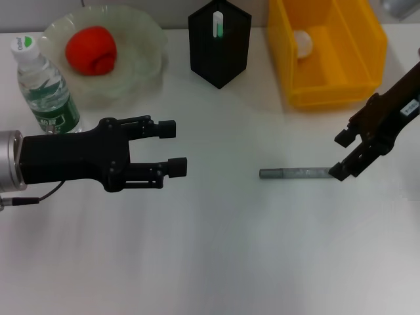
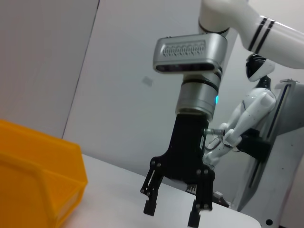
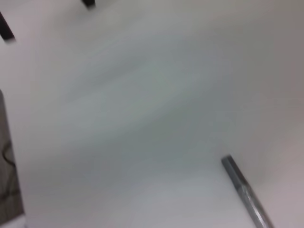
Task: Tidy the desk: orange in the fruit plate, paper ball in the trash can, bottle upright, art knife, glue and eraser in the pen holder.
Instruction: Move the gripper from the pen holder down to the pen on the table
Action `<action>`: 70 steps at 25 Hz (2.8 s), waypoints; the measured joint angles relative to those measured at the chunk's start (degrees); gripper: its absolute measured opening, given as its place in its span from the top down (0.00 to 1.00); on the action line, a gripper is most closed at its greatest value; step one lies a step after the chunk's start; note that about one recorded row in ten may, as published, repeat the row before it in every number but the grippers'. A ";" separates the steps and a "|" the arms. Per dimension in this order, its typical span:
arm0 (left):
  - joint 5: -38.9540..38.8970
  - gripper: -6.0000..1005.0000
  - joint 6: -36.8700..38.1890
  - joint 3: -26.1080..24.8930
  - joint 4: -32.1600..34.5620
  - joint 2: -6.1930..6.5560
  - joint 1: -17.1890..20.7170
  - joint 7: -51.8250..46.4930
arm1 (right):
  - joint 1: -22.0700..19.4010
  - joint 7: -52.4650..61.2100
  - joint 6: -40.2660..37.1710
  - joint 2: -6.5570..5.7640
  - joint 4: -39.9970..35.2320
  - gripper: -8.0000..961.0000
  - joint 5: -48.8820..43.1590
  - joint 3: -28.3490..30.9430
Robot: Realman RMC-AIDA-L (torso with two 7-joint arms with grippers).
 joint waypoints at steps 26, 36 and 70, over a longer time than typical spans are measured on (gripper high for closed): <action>0.12 0.20 -1.70 0.01 -0.77 -0.27 0.24 -0.92 | -1.43 -0.31 18.46 6.37 2.55 0.23 -9.80 -13.81; 0.12 0.20 -1.75 -0.07 -0.76 -0.27 0.18 -1.22 | -1.68 -0.58 22.67 6.59 5.05 0.48 -9.51 -17.34; 9.23 0.20 -3.76 -1.77 1.46 0.37 0.21 4.88 | -0.84 -1.51 24.13 6.67 7.73 0.63 -8.65 -18.79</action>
